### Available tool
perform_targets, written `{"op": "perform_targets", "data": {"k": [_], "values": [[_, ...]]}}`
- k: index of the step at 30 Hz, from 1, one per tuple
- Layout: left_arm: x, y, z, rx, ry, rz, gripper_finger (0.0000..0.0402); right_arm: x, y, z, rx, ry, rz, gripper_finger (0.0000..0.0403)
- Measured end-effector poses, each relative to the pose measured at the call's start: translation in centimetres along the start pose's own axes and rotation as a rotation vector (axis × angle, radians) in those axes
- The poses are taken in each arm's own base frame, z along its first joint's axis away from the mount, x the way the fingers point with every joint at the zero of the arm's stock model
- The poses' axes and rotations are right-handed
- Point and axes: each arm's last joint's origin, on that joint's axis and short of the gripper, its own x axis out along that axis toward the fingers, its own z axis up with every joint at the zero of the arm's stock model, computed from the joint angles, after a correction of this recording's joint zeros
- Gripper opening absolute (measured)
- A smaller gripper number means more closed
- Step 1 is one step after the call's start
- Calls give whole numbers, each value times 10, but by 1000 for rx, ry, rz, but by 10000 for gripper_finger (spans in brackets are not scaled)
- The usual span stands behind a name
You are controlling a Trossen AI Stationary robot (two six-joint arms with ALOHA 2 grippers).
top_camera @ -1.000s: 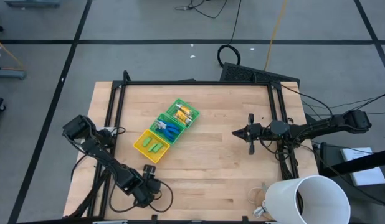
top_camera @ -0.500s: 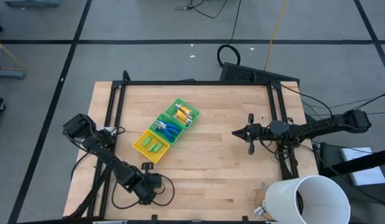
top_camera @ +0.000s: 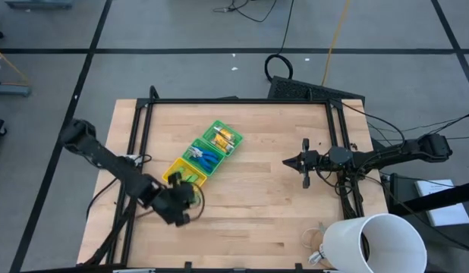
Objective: Pick & Place School Supplies
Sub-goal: Put the green eraser into the yellow bin
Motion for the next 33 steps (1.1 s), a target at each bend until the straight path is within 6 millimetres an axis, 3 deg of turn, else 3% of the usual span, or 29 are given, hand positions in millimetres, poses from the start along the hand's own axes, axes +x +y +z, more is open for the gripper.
{"op": "perform_targets", "data": {"k": [8,16,25,33], "values": [[-5,49,6,-155,110,251,74,0,0,0,0,0,0,9],[9,76,6,-296,180,348,76,0,0,0,0,0,0,9],[38,103,-16,-408,265,344,78,0,0,0,0,0,0,9],[48,110,-26,-436,314,285,90,0,0,0,0,0,0,9]]}}
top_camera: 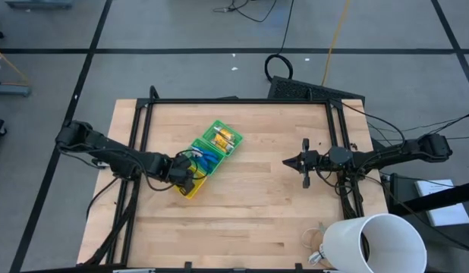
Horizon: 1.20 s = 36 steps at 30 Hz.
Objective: Pick & Place School Supplies
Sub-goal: Put the green eraser into the yellow bin, then return to home position
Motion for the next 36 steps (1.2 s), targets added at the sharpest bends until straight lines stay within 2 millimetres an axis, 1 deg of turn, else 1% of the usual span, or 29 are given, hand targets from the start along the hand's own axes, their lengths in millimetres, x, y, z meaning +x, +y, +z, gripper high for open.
{"op": "perform_targets", "data": {"k": [4,9,13,16,20,22,28,31,33,34,36], "values": [[0,0,0,-26,4,-4,124,0,0,0,0,0,0,9],[0,0,0,-22,4,-4,195,0,0,0,0,0,0,9],[-2,-1,1,15,13,-13,246,0,0,0,0,0,0,9],[-8,-5,4,34,35,-67,271,0,0,0,0,0,0,9],[-21,-12,11,75,35,-137,292,0,0,0,0,0,0,9],[-32,-16,16,103,19,-172,299,0,0,0,0,0,0,9],[-83,-26,33,237,-137,-310,307,0,0,0,0,0,0,9],[-116,-25,41,403,-277,-369,303,0,0,0,0,0,0,9],[-132,-21,44,549,-350,-380,300,0,0,0,0,1,0,9],[-138,-21,45,589,-376,-392,299,0,0,0,0,2,0,9],[-151,-20,47,599,-438,-426,300,0,0,0,0,-1,0,9]]}}
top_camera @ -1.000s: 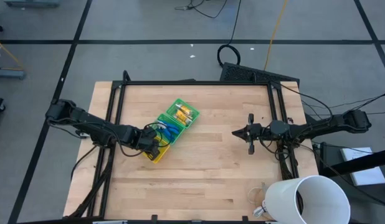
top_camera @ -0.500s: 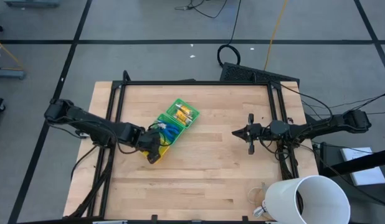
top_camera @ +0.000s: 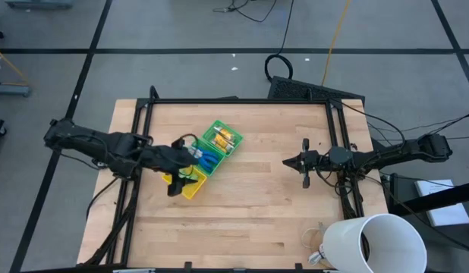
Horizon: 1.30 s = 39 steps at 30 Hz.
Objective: Pick & Place School Supplies
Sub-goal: Return to home position
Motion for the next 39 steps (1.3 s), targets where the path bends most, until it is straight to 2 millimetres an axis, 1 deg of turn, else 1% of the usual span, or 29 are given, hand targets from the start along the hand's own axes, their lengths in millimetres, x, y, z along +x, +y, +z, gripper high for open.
{"op": "perform_targets", "data": {"k": [4,6,10,16,22,31,36,39], "values": [[-13,-2,6,14,-101,-32,305,0,0,0,0,0,0,9],[-15,-2,7,30,-123,-37,307,0,0,0,0,1,-1,9],[-14,-2,7,43,-124,-36,308,0,0,0,0,1,0,9],[-15,-3,11,109,-171,-41,308,0,0,0,0,1,0,9],[-15,-3,12,114,-179,-35,308,0,0,0,0,1,0,9],[-17,-4,20,99,-263,-44,308,0,0,0,0,1,0,9],[-18,-5,23,185,-297,-35,308,0,0,0,0,1,-1,9],[-17,-5,23,196,-297,-35,308,0,0,0,0,1,0,9]]}}
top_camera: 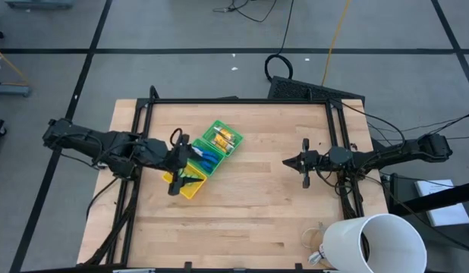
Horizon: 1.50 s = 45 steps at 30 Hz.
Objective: Pick & Place School Supplies
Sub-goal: Return to home position
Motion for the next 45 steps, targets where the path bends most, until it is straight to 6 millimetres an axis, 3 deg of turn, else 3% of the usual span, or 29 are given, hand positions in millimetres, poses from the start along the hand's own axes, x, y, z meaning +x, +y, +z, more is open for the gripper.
{"op": "perform_targets", "data": {"k": [3,9,16,21,30,35,45], "values": [[11,-2,-5,30,-19,-16,308,0,0,0,0,0,0,9],[38,17,-46,20,-94,-50,308,0,0,0,0,0,0,9],[-2,56,-77,-76,-222,140,308,0,0,0,0,0,0,9],[-28,66,-93,-67,-350,159,308,0,0,0,0,0,0,9],[-22,82,-136,-82,-491,59,308,0,0,0,0,0,0,9],[-18,85,-155,-124,-484,199,308,0,0,0,0,0,0,9],[-48,69,-168,-104,-493,235,308,0,0,0,0,0,0,9]]}}
